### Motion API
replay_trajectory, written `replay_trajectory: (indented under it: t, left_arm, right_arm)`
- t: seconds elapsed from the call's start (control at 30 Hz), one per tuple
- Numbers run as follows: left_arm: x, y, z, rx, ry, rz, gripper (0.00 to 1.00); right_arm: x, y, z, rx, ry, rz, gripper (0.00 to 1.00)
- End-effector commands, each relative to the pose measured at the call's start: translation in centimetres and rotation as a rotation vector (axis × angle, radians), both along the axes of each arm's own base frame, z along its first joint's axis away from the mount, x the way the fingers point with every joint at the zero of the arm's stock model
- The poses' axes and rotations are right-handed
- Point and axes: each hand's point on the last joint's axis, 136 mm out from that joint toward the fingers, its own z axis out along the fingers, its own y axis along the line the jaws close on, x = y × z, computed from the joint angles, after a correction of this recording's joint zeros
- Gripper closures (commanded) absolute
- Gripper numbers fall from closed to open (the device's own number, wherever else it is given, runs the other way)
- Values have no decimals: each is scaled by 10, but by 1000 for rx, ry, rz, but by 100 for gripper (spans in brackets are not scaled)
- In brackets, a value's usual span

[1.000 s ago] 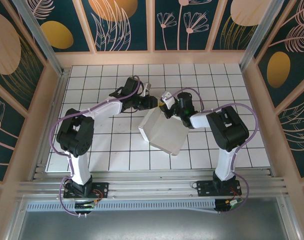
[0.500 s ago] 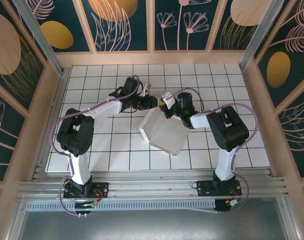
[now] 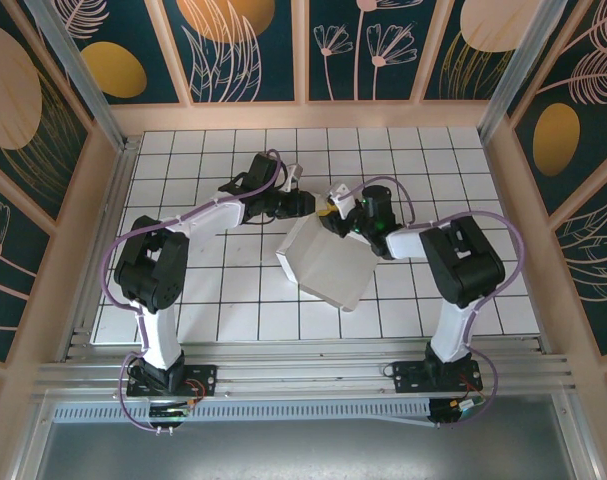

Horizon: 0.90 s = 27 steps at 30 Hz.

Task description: Fold the paper box

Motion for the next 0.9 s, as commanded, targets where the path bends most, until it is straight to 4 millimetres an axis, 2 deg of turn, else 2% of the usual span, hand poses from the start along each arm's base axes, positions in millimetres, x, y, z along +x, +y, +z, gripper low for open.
replay_trajectory:
  t: [0.0, 0.2, 0.5, 0.67, 0.87]
  left_arm:
    - [3, 5, -11, 68, 3, 11, 64]
    - [4, 4, -8, 65, -2, 8, 64]
    - [4, 3, -6, 61, -5, 5, 64]
    - [4, 1, -5, 50, -4, 0, 64]
    - [4, 0, -5, 49, -3, -8, 64]
  right_arm:
    - [-5, -6, 32, 44, -63, 17, 68]
    - [-11, -12, 33, 41, -51, 23, 68]
    - [4, -6, 14, 16, 123, 76, 70]
    - [6, -7, 3, 23, 157, 69, 78]
    - [8, -4, -9, 38, 191, 73, 79]
